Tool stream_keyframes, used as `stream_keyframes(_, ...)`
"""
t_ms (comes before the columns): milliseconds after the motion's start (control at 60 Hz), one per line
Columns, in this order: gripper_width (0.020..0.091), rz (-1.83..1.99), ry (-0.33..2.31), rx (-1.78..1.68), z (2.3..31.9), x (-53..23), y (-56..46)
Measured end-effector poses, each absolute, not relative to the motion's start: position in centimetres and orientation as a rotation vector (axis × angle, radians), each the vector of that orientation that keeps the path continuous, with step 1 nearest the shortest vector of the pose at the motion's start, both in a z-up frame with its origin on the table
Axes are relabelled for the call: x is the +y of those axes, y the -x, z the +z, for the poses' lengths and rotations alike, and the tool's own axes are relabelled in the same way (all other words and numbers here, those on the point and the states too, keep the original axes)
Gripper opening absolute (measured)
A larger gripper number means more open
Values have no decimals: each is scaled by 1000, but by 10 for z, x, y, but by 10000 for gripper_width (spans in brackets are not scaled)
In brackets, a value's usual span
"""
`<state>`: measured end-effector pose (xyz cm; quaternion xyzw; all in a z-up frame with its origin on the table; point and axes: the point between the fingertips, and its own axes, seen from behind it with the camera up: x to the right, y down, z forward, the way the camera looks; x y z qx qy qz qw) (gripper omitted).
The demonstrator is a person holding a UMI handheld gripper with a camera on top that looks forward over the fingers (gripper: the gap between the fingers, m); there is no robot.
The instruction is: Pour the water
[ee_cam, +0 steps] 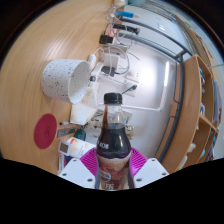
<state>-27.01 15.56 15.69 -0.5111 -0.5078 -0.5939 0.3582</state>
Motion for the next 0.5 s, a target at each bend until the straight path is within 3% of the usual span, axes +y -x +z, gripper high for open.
stream_keyframes(267,384,-1718,1026,-1646,139,170,308)
stream_keyframes(500,381,-1732,1018,-1637,142,170,311)
